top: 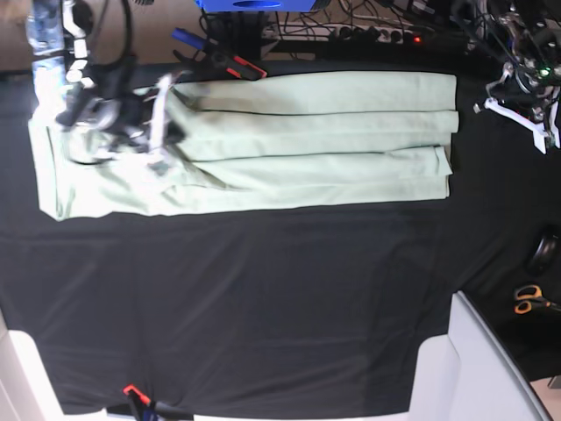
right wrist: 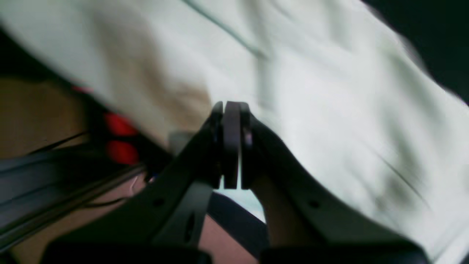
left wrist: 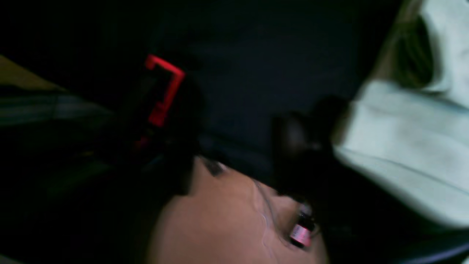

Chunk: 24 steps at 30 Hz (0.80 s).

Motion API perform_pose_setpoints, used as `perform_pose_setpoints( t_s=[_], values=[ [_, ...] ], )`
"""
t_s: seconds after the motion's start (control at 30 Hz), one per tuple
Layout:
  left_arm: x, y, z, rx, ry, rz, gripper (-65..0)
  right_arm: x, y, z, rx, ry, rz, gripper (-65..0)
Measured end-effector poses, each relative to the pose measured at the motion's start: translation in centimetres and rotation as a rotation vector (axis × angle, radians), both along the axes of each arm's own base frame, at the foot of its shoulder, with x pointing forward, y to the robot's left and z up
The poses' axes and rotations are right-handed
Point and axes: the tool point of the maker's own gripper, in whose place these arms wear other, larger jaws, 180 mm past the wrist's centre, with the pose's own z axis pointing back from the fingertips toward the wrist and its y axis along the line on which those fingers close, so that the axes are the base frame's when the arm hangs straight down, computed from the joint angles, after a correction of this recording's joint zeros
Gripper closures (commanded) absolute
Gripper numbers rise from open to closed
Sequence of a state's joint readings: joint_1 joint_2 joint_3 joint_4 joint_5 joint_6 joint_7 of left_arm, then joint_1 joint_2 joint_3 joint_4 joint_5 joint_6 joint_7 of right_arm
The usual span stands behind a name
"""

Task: Fold the T-shirt properly
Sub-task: 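Move the left gripper to the shirt's hem-end edge and grasp it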

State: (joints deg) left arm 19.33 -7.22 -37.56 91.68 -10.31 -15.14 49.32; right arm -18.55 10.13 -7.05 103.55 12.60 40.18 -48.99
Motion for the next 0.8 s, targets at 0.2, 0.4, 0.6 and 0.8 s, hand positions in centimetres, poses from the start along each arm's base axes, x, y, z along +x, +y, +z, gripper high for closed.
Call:
perform_pose_setpoints(
  t_s=[0.2, 0.4, 0.6, 0.8],
  values=[
    [-2.9, 2.6, 0.5, 0.104, 0.032, 0.053, -19.0, 1.0, 6.3, 1.6, 0.012, -0.049, 0.219, 0.0],
    [3.6, -2.1, 2.6, -0.017, -0.175, -0.055, -17.3, 2.3, 6.3, 1.3, 0.029, -0.024, 0.071, 0.0],
    [10.1, -8.1, 1.4, -0.189, -0.197, -0.106, -11.8, 0.7, 5.7, -1.0, 0.004, 0.056, 0.064, 0.0],
    [13.1, -10.3, -0.9, -0.309, -0.192, -0.04, -11.3, 0.1, 3.5, -1.8, -0.012, 0.09, -0.009, 0.0]
  ],
)
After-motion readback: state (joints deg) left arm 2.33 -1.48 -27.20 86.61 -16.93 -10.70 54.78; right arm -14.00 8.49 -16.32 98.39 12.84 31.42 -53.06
